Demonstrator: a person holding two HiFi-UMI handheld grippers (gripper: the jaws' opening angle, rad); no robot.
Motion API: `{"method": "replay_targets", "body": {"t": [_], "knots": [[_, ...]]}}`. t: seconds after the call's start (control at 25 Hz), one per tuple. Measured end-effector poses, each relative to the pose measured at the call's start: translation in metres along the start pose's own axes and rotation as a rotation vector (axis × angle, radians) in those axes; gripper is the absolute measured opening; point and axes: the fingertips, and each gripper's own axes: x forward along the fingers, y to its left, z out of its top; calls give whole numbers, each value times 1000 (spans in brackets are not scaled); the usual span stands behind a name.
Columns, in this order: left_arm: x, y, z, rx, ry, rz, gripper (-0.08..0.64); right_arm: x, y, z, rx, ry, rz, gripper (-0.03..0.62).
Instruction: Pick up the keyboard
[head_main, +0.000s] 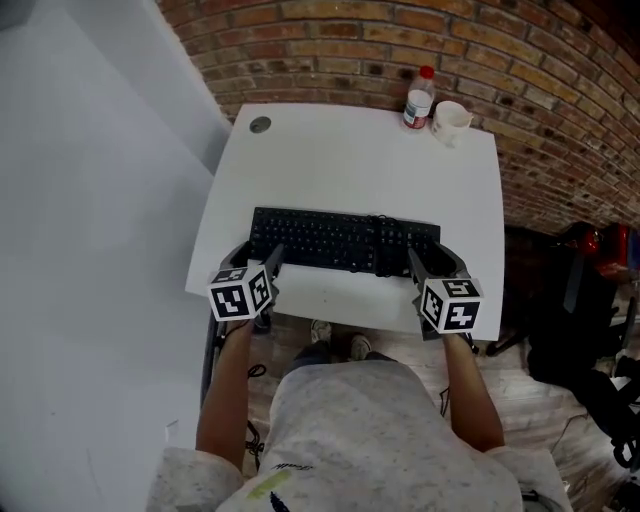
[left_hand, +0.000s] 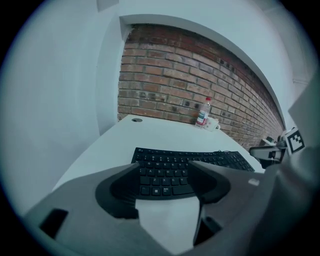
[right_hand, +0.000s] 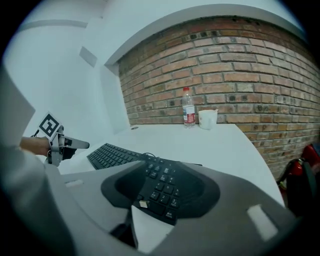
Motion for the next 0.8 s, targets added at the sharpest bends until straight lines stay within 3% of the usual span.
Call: {"method": "replay_targets", "body": {"t": [0.64, 0.8], "knots": [[63, 49, 0, 12, 145, -58, 415, 39, -42, -24, 169, 126, -197, 339], [72, 51, -3, 7, 170, -87, 436, 43, -44, -22, 185, 129, -226, 345]]}}
